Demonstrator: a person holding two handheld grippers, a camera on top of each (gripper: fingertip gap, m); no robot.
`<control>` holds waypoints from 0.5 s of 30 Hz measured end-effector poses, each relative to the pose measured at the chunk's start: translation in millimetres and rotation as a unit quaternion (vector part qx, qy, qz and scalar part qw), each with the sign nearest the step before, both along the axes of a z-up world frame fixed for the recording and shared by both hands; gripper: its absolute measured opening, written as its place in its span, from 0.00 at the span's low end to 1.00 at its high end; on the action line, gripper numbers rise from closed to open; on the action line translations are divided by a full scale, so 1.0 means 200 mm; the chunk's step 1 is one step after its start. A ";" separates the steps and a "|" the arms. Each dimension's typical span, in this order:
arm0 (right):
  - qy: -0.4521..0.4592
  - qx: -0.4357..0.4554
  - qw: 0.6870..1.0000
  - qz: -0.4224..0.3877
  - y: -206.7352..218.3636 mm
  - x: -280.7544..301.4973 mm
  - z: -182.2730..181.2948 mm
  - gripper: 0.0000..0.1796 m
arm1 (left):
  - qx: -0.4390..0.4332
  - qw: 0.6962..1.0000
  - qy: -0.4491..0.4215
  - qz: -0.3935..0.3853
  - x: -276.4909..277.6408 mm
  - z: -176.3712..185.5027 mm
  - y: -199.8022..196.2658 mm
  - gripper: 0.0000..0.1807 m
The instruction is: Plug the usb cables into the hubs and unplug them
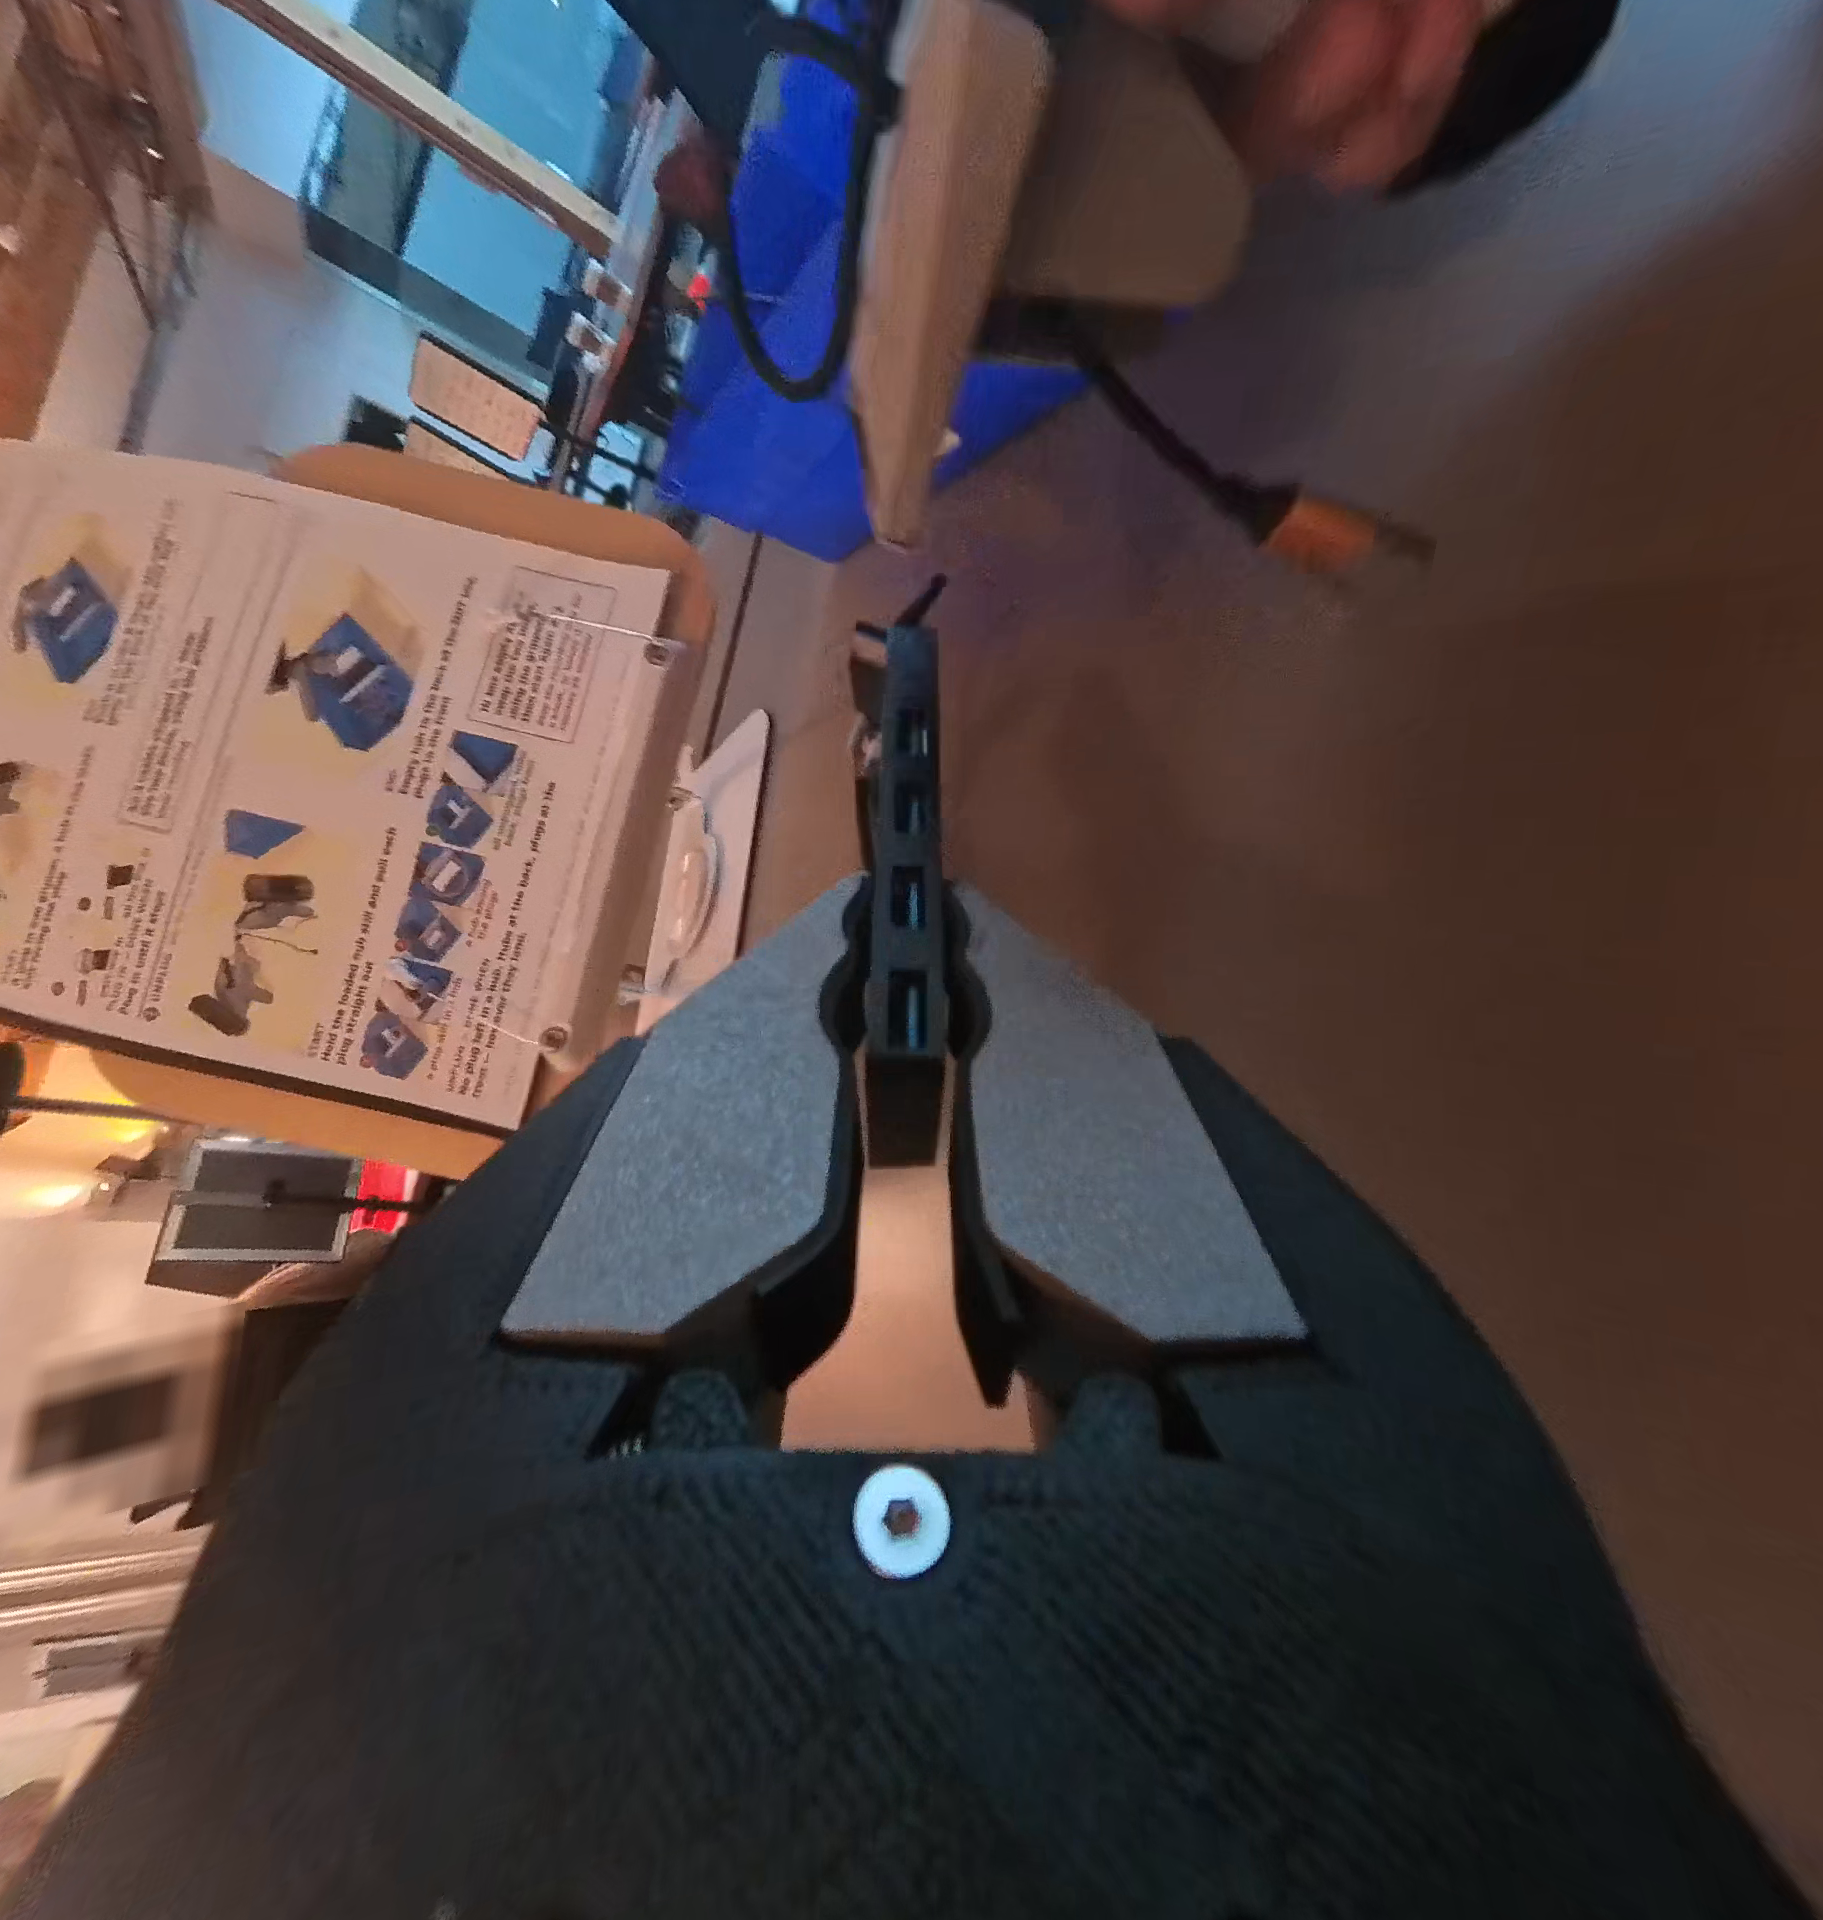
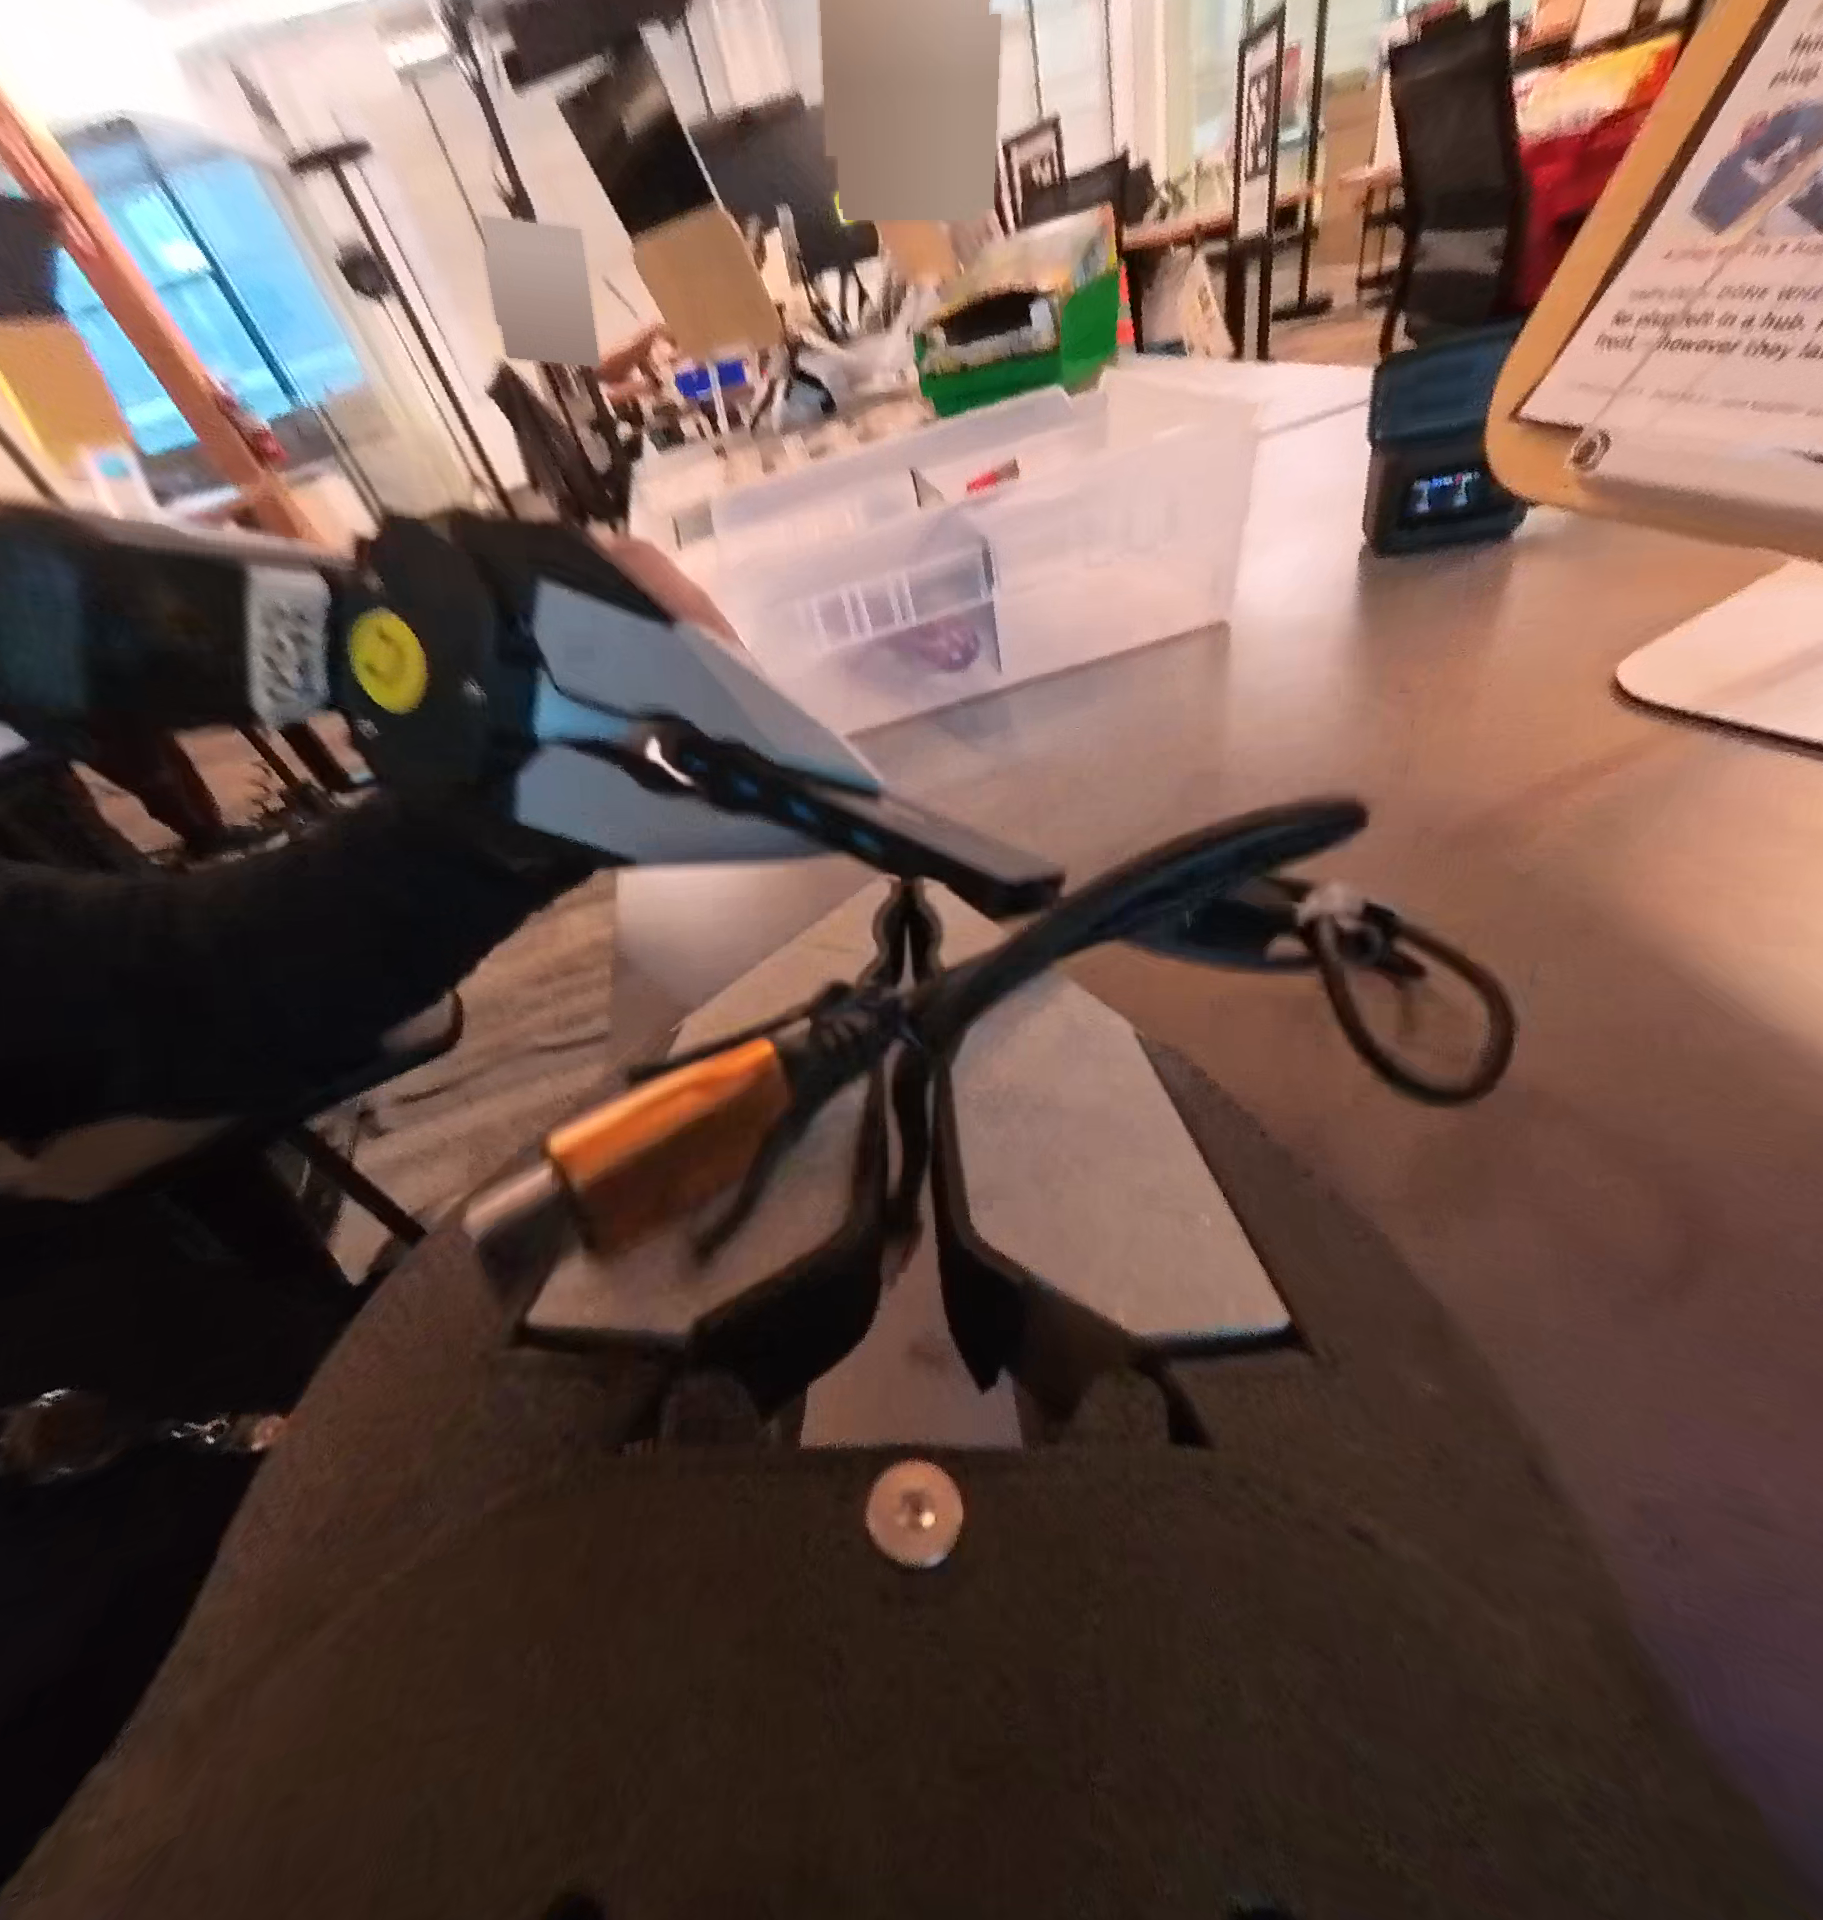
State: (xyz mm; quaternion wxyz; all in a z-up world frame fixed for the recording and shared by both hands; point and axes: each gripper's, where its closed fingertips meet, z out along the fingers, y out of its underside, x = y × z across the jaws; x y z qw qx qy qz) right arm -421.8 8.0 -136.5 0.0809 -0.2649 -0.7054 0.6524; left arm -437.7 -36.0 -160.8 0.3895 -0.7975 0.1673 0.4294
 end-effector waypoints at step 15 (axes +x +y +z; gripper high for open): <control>-0.055 0.296 0.951 -0.066 0.22 -0.03 -0.33 0.09 | -0.048 0.998 0.009 0.034 -0.10 -0.21 0.03 0.04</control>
